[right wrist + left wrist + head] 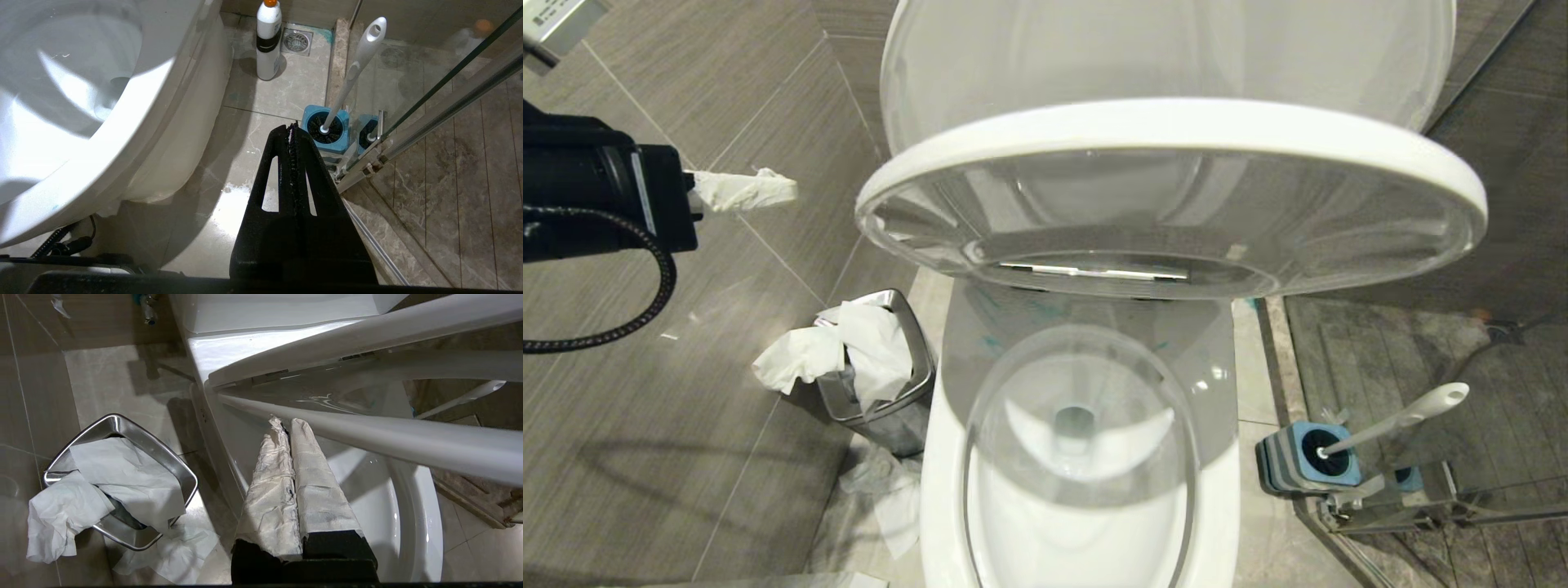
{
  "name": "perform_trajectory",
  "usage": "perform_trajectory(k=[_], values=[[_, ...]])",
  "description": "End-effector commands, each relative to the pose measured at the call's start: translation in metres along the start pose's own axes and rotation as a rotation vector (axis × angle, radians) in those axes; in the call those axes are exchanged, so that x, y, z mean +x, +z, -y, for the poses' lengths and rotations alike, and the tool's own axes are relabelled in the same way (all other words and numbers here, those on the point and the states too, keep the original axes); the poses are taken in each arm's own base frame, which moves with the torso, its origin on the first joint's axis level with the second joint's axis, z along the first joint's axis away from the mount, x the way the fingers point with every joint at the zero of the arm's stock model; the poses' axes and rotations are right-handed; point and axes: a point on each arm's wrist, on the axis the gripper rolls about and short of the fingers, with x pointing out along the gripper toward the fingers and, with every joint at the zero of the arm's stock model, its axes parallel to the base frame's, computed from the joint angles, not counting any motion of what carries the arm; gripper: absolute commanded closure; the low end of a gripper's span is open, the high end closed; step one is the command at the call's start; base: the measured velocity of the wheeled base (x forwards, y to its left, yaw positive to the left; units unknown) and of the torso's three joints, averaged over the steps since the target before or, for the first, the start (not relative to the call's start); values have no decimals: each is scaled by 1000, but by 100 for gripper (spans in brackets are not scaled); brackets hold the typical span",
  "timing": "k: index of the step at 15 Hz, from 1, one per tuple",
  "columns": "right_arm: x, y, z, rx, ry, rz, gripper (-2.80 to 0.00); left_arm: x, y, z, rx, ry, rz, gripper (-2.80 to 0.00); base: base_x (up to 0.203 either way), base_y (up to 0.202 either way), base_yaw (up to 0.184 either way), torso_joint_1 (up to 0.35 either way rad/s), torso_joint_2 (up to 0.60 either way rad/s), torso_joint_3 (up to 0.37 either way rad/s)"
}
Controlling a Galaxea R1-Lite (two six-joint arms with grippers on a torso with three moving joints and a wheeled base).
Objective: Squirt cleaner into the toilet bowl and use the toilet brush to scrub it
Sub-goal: Close the toilet lid
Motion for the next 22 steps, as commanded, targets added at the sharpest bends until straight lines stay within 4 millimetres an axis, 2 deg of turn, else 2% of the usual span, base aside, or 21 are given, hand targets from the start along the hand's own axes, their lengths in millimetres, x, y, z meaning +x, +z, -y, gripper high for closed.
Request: perform_trajectory(k=[1,6,18,22], values=[[0,0,0,0,1,-1,0,-2,0,1,0,-2,1,0,0,0,0,0,0,0],[0,0,0,1,0,-1,0,-1,0,1,-6,42,4,0,0,0,0,0,0,45],[0,0,0,0,1,-1,0,1,-3,1,-10,36,-8,0,0,0,0,0,2,193],[0,0,0,1,1,-1,0,4,-8,3,-9,16,-65,0,0,0,0,6,0,105]])
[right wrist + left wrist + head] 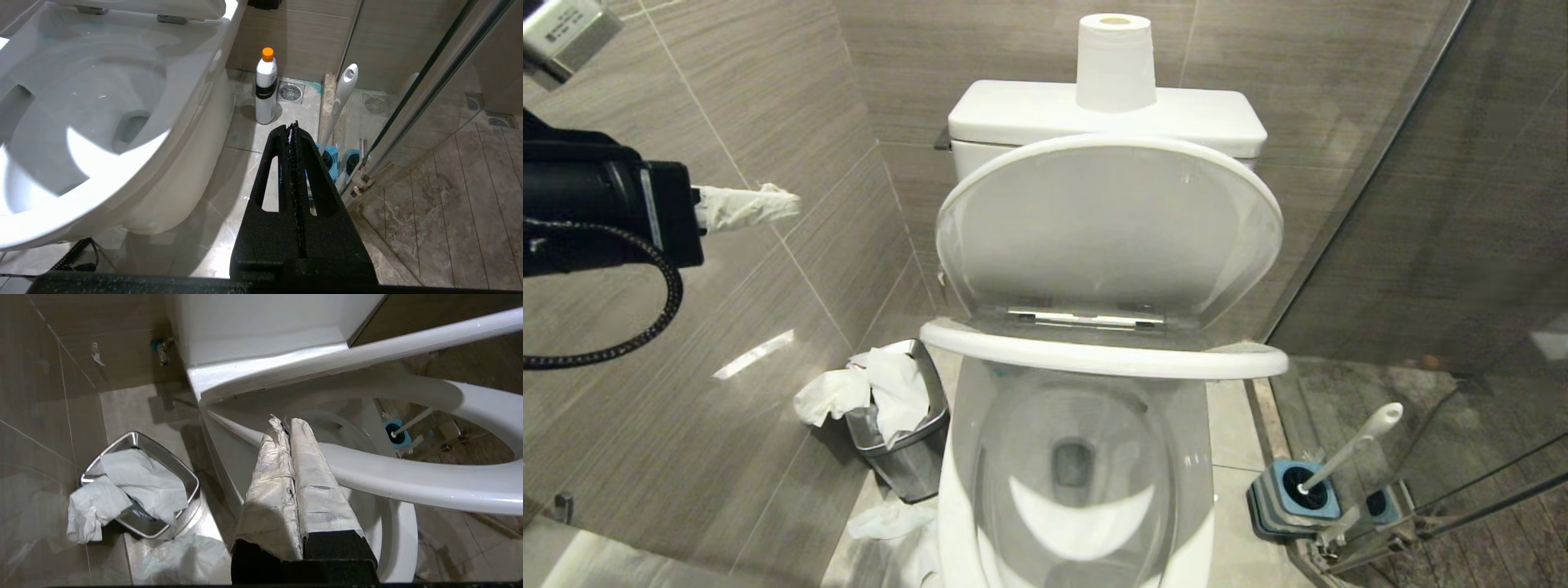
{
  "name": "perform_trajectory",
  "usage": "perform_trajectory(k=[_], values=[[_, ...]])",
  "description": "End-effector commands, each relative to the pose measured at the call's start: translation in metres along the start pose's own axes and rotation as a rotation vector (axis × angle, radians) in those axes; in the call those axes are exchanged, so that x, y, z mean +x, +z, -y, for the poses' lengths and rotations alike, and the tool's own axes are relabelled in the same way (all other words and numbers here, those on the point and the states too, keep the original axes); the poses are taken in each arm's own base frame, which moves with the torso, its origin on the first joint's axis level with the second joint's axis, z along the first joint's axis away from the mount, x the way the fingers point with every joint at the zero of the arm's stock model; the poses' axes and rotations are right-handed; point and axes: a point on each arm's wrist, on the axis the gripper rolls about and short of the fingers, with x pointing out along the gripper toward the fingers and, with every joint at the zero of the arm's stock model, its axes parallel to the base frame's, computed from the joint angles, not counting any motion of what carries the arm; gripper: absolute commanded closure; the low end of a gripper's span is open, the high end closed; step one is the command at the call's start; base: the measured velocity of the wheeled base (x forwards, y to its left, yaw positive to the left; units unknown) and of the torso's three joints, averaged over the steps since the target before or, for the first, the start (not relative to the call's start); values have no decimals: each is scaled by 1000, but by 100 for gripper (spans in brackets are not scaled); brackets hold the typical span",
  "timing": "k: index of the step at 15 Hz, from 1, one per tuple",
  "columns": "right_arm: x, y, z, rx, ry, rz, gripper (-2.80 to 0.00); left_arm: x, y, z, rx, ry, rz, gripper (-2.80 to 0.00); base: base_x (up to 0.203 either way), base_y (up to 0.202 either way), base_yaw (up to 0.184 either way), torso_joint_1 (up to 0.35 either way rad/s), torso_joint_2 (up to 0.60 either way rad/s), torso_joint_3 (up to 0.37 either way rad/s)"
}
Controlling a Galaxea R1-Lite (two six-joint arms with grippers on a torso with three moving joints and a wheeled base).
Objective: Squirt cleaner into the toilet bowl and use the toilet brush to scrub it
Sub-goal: Close the toilet lid
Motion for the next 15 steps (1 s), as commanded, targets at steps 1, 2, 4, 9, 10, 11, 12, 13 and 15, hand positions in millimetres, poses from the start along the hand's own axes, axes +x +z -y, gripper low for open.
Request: perform_trajectory(k=[1,2,4,9,10,11,12,13,15], values=[[0,0,0,0,1,-1,0,5,0,1,33,-15,-24,0,0,0,0,0,0,0],[0,0,0,1,1,-1,0,10,0,1,67,-26,-33,0,0,0,0,0,0,0],[0,0,0,0,1,-1,0,17,11,5,95,-51,-8,0,0,0,0,0,0,0],[0,0,0,0,1,-1,0,53,36,14,66,-80,39,0,0,0,0,0,0,0],[0,0,0,0,1,-1,0,61,35,17,68,-84,36,0,0,0,0,0,0,0],[0,0,0,0,1,-1,0,67,33,23,73,-100,28,0,0,0,0,0,0,0],[0,0,0,0,1,-1,0,76,31,28,76,-118,14,0,0,0,0,0,0,0],[0,0,0,0,1,-1,0,84,31,34,82,-135,7,0,0,0,0,0,0,0],[0,0,0,0,1,-1,0,100,30,46,90,-153,-6,0,0,0,0,0,0,0]])
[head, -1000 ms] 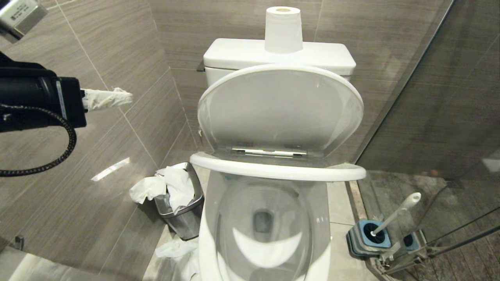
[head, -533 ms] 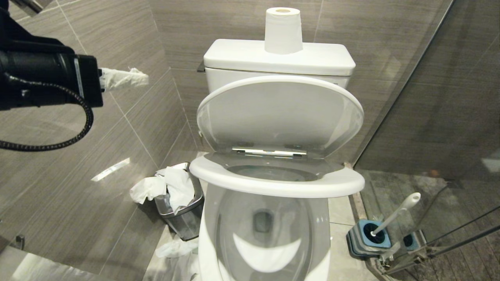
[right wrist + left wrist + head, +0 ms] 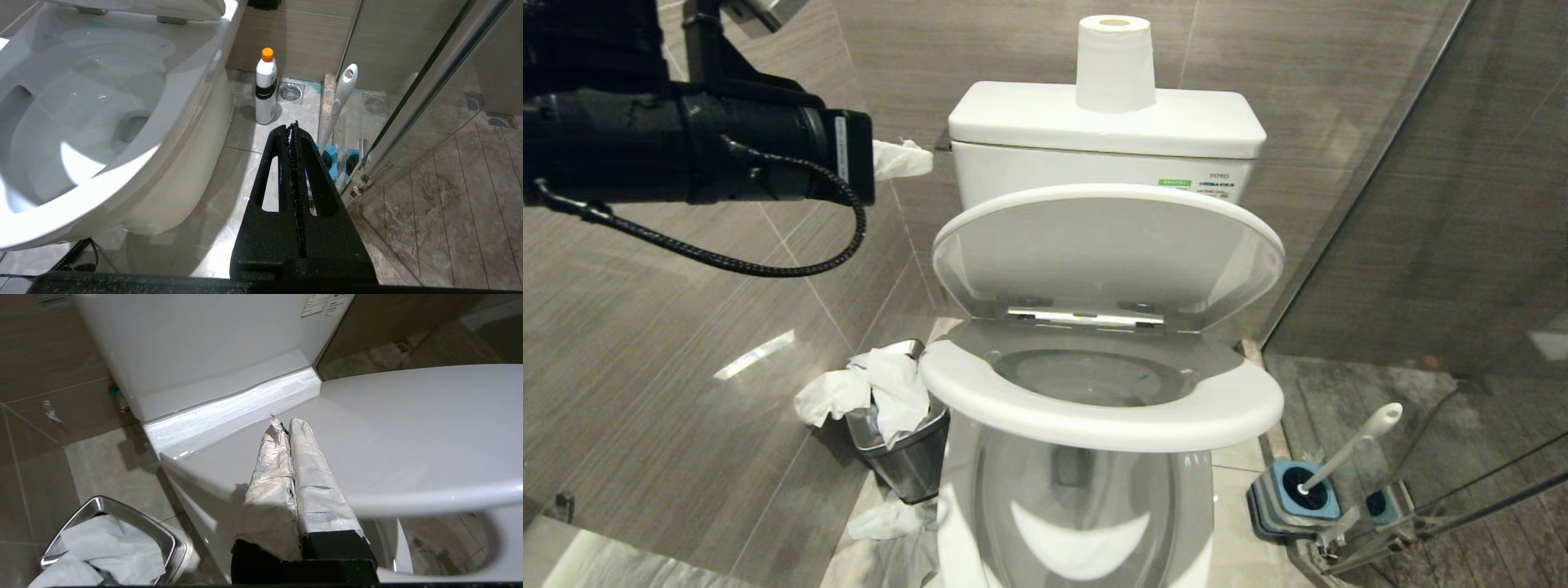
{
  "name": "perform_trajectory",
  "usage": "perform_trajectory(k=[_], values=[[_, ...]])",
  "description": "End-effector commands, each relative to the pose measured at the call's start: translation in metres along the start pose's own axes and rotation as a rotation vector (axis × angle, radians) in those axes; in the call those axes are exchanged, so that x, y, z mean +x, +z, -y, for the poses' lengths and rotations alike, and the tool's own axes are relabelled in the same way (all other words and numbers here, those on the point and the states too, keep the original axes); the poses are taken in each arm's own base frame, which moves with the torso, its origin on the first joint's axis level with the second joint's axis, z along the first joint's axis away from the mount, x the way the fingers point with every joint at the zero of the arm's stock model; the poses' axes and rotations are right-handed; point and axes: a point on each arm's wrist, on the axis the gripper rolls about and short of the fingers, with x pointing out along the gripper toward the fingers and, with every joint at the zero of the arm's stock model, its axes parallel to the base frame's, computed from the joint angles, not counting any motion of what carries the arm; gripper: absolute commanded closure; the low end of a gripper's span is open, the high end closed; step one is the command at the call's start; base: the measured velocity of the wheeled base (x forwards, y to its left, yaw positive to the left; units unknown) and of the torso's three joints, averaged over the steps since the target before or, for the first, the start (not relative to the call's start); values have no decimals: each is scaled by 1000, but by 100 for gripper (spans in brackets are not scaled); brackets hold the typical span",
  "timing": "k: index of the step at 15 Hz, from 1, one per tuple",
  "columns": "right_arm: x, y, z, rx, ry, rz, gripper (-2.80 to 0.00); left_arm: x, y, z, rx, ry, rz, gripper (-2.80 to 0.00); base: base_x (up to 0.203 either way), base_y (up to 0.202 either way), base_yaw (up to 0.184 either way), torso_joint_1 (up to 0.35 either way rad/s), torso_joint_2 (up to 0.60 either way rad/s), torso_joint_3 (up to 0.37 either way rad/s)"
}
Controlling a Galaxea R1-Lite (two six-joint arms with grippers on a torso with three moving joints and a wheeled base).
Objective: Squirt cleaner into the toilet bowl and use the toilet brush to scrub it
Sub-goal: Close the toilet lid
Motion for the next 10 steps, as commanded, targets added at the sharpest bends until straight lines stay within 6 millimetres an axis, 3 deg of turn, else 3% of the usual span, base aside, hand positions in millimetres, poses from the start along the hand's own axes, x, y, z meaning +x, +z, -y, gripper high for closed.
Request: perform_trajectory(k=[1,4,7,10], values=[[0,0,0,0,1,-1,0,29,-6,10,3,-37,-41,0,0,0,0,0,0,0],[0,0,0,1,1,-1,0,35,-15,20,13,-66,-102,0,0,0,0,0,0,0],[0,0,0,0,1,-1,0,26,-37,26,-10,-90,-290,0,0,0,0,0,0,0],[0,0,0,0,1,-1,0,25,-42,27,2,-94,-336,0,0,0,0,0,0,0]])
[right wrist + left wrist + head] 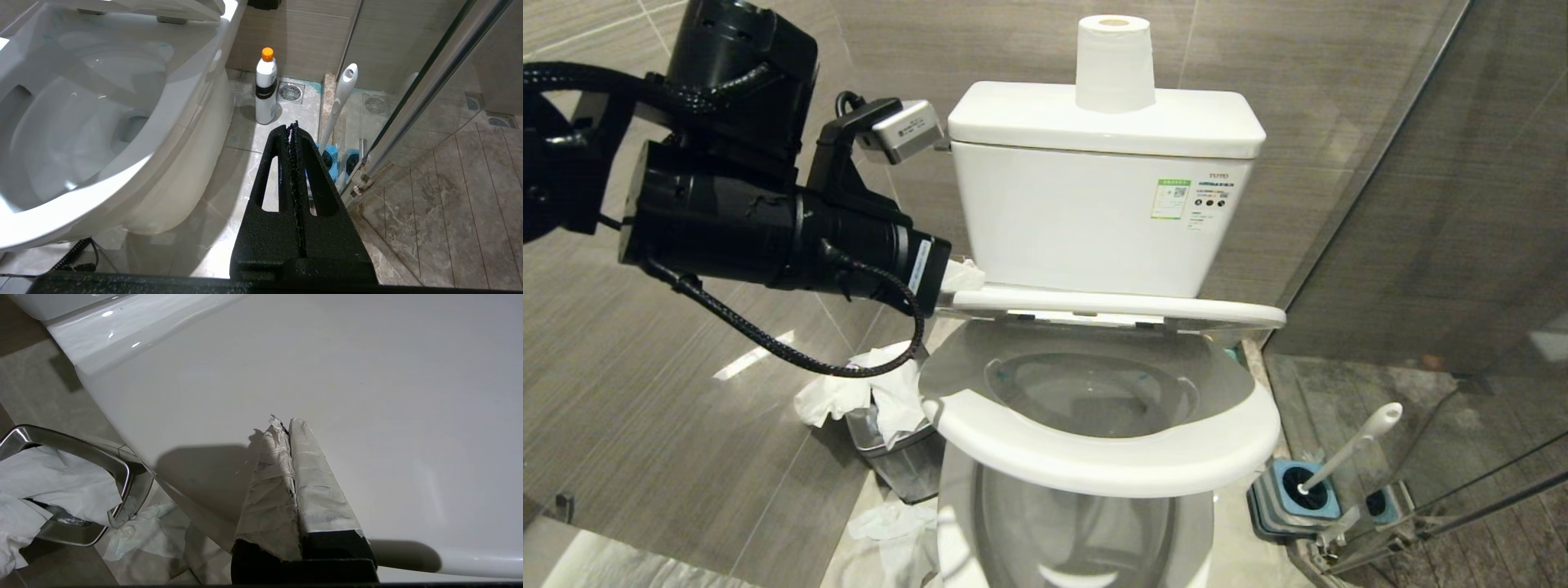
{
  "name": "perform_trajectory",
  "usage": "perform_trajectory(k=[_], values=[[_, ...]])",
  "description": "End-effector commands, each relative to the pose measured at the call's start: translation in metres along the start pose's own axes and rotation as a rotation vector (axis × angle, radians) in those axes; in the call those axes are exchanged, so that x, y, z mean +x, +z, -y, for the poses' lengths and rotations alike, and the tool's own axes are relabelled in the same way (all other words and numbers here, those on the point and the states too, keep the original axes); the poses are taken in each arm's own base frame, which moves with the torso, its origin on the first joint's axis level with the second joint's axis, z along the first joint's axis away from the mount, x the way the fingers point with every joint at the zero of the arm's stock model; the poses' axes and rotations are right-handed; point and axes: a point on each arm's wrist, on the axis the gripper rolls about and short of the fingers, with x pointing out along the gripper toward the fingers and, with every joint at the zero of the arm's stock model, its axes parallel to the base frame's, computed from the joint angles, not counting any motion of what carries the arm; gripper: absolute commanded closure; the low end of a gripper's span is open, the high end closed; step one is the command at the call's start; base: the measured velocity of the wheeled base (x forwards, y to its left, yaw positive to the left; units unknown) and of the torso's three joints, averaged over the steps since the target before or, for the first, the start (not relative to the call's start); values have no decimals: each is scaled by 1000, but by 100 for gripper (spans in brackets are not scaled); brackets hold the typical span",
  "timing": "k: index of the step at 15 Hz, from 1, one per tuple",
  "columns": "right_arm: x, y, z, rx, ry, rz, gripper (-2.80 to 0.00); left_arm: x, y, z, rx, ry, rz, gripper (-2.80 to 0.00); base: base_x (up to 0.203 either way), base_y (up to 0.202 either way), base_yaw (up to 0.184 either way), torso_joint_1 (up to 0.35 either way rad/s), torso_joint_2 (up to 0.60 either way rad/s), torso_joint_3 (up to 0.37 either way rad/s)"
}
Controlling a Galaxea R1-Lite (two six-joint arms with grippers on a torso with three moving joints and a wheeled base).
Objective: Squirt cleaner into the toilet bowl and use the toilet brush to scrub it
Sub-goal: Close the toilet lid
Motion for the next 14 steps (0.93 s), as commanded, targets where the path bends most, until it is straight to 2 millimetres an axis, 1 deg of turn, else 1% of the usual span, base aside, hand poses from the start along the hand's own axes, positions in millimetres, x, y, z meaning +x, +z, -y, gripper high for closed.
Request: perform_trajectory(k=[1,3,6,9,12,14], values=[[0,0,0,-1,1,-1,0,1,-5,1,10,-7,-39,0,0,0,0,0,0,0],[0,0,0,-1,1,-1,0,7,-14,5,8,-27,-100,0,0,0,0,0,0,0],[0,0,0,-1,1,-1,0,28,-32,12,1,-62,-200,0,0,0,0,0,0,0],[0,0,0,-1,1,-1,0,46,-40,15,-3,-77,-253,0,0,0,0,0,0,0],[0,0,0,-1,1,-1,0,55,-44,15,-26,-78,-281,0,0,0,0,0,0,0],[0,0,0,-1,1,-1,0,57,-50,15,-56,-77,-317,0,0,0,0,0,0,0]])
